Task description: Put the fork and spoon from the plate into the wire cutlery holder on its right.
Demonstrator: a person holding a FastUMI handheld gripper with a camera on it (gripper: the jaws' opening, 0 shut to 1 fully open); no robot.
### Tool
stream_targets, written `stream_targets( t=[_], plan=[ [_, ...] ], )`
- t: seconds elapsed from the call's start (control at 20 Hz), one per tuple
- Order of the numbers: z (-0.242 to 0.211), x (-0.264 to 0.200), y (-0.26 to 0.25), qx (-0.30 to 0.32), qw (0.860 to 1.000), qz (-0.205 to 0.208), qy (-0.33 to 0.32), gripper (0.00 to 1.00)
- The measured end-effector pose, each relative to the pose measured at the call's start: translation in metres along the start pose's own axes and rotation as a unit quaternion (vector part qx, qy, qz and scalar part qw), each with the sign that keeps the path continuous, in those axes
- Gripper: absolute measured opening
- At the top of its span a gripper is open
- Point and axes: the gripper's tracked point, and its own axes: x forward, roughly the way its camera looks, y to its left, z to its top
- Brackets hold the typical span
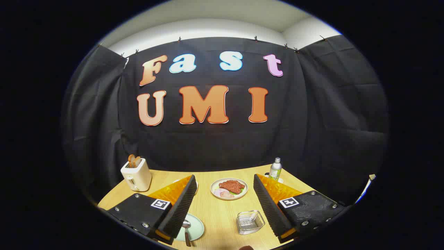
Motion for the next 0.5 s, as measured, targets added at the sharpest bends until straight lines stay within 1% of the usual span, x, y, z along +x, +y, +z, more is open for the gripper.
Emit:
stream_targets(
  t=[0.1,0.3,0.4,0.5],
  plan=[
    [-0.004,0.001,0.012,0.005,1.0,0.016,0.016,0.98],
    [0.008,0.003,0.017,0.005,1.0,0.025,0.0,0.98],
    [0.007,0.003,0.009,-0.013,1.0,0.021,0.004,0.98],
    [0.014,0.001,0.001,-0.017,1.0,0.014,-0.003,0.98]
  ],
)
